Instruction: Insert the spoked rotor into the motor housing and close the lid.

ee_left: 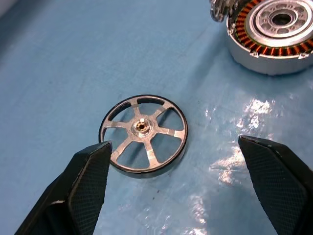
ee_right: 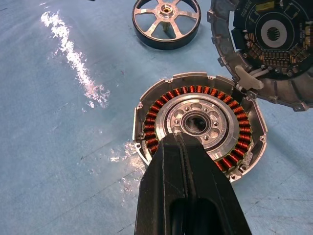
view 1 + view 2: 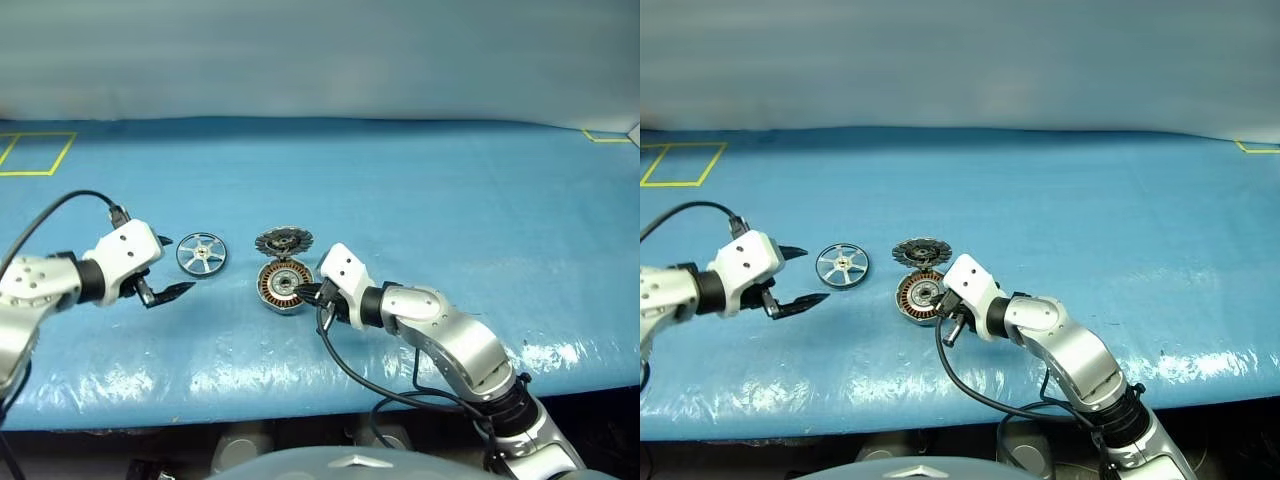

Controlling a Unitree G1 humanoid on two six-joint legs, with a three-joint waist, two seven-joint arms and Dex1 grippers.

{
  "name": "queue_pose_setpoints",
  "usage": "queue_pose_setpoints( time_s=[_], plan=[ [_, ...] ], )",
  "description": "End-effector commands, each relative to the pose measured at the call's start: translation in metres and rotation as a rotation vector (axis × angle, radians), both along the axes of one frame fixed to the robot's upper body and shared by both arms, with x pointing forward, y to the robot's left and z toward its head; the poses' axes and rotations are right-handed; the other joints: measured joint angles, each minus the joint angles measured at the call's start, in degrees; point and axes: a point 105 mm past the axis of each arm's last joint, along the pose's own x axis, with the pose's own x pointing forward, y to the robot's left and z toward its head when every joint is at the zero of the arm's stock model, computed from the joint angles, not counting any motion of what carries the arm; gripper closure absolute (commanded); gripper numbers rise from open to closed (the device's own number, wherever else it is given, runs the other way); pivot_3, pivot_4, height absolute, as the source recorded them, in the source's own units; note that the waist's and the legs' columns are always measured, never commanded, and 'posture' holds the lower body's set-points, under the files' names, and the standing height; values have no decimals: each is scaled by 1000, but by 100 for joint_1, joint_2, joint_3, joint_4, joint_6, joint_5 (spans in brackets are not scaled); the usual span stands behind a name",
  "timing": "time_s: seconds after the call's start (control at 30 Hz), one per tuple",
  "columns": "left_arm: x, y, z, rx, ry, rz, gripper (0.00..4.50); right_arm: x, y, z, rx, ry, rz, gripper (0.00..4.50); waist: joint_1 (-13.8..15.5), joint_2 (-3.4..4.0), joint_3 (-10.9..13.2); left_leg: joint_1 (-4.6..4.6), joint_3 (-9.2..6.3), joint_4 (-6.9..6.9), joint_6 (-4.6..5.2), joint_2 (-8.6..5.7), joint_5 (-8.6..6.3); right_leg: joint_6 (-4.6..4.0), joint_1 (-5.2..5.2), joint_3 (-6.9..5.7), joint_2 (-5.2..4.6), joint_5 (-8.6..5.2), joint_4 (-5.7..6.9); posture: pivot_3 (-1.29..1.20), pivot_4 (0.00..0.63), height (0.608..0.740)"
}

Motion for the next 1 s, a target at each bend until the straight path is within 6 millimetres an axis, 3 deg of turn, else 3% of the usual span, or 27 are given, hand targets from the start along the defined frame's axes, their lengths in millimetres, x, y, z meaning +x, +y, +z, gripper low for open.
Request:
queue_pose_setpoints(
  time_s=[0.03,0.37,0.63,0.83,0.93,1.0],
  plan=[
    [8,1,8,128,64,-106,0,0,3,11,32,-39,3,4482,-5,0,2,-1,0,-2,0,-5,0,2,-1,1,-2,1,0,0,150,740],
    [43,-4,24,398,265,-253,0,-1,2,1,42,5,-17,4482,-17,-20,14,-8,1,-3,3,-7,-2,25,-7,1,6,12,5,0,150,740],
    [55,-8,15,582,362,-325,0,-1,-7,-9,19,34,-49,4482,-48,-26,19,-10,-1,12,5,-6,-3,29,-6,2,8,14,15,0,150,740],
    [62,-18,12,614,354,-370,0,1,-10,-10,11,36,-66,4482,-44,-28,19,-10,-7,22,5,-7,-2,33,-2,1,9,16,21,0,150,740],
    [62,-21,10,616,360,-387,615,1,-11,-10,9,33,-73,4500,-44,-28,19,-10,-8,25,5,-7,-2,36,0,1,9,18,21,0,150,740],
    [62,-21,9,625,364,-391,1275,2,-11,-10,10,31,-76,4500,-57,-28,19,-10,-7,26,5,-7,-2,37,-1,2,9,18,23,0,150,740]
  ],
)
